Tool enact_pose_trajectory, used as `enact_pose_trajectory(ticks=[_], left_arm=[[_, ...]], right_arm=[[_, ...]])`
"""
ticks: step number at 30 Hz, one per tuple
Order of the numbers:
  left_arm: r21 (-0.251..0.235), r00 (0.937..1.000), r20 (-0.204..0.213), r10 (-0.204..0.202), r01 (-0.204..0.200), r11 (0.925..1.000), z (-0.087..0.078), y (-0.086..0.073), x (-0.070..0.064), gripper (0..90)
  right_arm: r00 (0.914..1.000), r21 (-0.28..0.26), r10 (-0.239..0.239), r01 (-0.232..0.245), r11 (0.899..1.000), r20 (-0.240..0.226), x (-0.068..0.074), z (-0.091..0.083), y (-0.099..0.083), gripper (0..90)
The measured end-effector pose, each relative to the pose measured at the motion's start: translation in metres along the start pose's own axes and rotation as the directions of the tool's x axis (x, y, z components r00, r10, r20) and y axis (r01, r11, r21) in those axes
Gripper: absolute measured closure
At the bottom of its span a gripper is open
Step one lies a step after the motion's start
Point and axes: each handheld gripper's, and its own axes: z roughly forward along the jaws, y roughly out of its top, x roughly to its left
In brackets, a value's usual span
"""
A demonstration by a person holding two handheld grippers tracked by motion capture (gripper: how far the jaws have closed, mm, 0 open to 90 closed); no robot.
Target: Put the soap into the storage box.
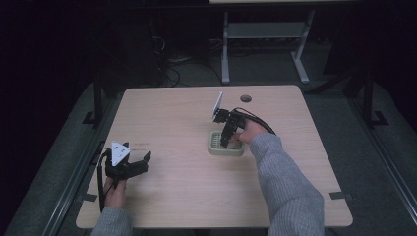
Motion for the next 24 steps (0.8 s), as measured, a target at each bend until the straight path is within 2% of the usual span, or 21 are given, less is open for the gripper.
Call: enact_pose_trajectory(ticks=[2, 14, 24], left_arm=[[-0.005, 1.0, 0.0, -0.007, 0.007, 1.0, -0.001, 0.001, 0.0, 14.9], [-0.005, 1.0, 0.004, -0.006, 0.006, 1.0, 0.0, 0.0, -0.002, 14.9], [-0.003, 1.0, 0.002, -0.004, 0.004, 1.0, 0.0, 0.0, -0.001, 14.8]], right_arm=[[0.9999, -0.024, 0.012, -0.012, 1.0, -0.01, 0.0, -0.006, -0.002, 23.1], [0.9996, -0.043, 0.025, -0.026, 0.999, -0.009, -0.002, -0.015, -0.014, 21.7], [0.9981, -0.077, 0.056, -0.058, 0.995, -0.023, -0.002, -0.027, -0.029, 21.5]])
